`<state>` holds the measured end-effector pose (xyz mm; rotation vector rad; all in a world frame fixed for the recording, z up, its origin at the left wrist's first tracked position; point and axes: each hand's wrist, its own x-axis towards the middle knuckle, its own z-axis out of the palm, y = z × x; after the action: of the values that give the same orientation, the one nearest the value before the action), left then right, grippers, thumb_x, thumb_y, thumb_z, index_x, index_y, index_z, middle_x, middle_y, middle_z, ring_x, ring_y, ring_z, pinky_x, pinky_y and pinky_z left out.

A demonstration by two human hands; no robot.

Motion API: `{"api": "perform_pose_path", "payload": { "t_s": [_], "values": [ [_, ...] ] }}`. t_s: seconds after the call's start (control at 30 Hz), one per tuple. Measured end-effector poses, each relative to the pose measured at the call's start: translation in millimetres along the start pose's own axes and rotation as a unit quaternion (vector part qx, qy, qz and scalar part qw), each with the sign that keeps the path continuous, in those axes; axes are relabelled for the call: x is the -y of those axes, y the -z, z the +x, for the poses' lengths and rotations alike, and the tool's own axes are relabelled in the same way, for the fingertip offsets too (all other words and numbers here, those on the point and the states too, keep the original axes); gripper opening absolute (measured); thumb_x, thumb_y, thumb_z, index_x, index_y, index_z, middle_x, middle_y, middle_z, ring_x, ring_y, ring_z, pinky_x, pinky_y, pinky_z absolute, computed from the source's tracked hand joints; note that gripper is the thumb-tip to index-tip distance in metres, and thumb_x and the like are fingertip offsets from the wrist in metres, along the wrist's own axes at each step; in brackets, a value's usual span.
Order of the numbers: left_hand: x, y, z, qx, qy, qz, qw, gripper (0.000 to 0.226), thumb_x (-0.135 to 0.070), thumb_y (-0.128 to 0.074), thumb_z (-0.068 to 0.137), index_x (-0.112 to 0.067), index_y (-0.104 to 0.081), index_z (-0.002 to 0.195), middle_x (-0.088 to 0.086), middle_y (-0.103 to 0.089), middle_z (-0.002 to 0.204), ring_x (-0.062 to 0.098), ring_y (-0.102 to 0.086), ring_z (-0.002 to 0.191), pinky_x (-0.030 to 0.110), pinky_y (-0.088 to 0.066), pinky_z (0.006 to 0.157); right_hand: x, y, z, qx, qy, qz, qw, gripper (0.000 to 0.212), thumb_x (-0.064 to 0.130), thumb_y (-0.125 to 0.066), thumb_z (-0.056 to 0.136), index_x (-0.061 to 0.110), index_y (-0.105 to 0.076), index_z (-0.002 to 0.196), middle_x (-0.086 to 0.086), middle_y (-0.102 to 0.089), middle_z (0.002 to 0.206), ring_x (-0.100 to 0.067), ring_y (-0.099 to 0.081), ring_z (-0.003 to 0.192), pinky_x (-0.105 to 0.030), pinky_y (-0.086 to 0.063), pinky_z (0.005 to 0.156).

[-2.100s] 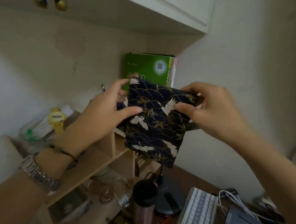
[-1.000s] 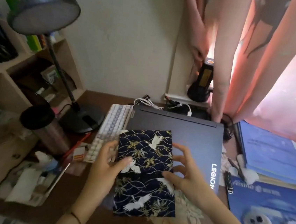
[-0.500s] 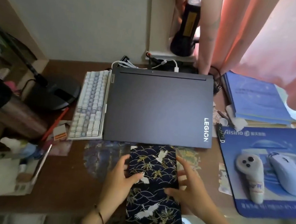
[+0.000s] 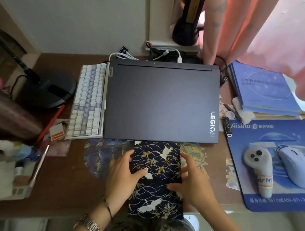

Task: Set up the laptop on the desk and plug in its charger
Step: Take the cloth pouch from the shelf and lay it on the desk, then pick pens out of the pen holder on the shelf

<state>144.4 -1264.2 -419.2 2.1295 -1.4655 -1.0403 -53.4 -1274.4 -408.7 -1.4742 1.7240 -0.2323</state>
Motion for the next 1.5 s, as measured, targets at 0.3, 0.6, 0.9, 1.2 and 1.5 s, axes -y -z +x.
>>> {"api": "perform_pose_path", "payload": {
  "t_s": [0.3,0.6,0.9,1.2,1.5],
  "values": [
    [-0.1,0.7,3.3,0.015,0.005,0.008,1.0,0.076,-0.042,-0.069,0.074,-0.024,-0.032,0.138,-0.001,-0.05,0.133,0.019,-0.05,0.117,0.044,-0.047,0.096,9.9,4.8,11.2,-0.001,0.014,-0.096,0.995,0.084,0.034,-0.085,0.057,0.024,-0.036,0.124,0.004,-0.054,0.1,-0.018,-0.054,0.085,-0.028,-0.043,0.065],
    [-44.3,93.8,6.8,0.058,-0.061,0.273,0.958,0.04,-0.049,-0.058,0.081,-0.032,-0.056,0.117,-0.01,-0.066,0.11,0.009,-0.062,0.094,0.025,-0.049,0.073,60.5,84.0,25.5,0.075,0.061,-0.328,0.94,0.052,0.045,-0.067,0.076,0.022,-0.052,0.12,-0.001,-0.062,0.115,-0.018,-0.058,0.091,-0.029,-0.049,0.075],
    [-123.1,253.0,-29.6,-0.213,-0.146,0.391,0.883,0.032,-0.052,-0.051,0.083,-0.037,-0.058,0.11,-0.011,-0.065,0.105,0.009,-0.059,0.096,0.027,-0.041,0.073,219.3,181.7,5.1,-0.167,0.288,-0.439,0.835,0.041,0.048,-0.059,0.082,0.022,-0.052,0.113,0.0,-0.062,0.116,-0.024,-0.058,0.108,-0.035,-0.048,0.082],
    [-149.9,370.5,-92.5,-0.369,-0.098,0.418,0.824,0.027,-0.05,-0.052,0.082,-0.036,-0.062,0.103,-0.01,-0.065,0.102,0.015,-0.059,0.097,0.034,-0.047,0.081,367.6,199.2,-46.2,-0.26,0.483,-0.388,0.741,0.033,0.049,-0.057,0.082,0.028,-0.052,0.106,0.007,-0.063,0.103,-0.019,-0.061,0.097,-0.032,-0.052,0.076],
    [-105.7,450.5,-112.1,-0.426,-0.033,0.413,0.804,0.027,-0.044,-0.052,0.085,-0.033,-0.062,0.107,-0.007,-0.066,0.106,0.015,-0.06,0.097,0.032,-0.046,0.076,478.1,140.1,-98.4,-0.231,0.622,-0.31,0.681,0.02,0.047,-0.055,0.083,0.034,-0.055,0.098,0.011,-0.062,0.094,-0.017,-0.061,0.087,-0.028,-0.045,0.066]
  ]
}}
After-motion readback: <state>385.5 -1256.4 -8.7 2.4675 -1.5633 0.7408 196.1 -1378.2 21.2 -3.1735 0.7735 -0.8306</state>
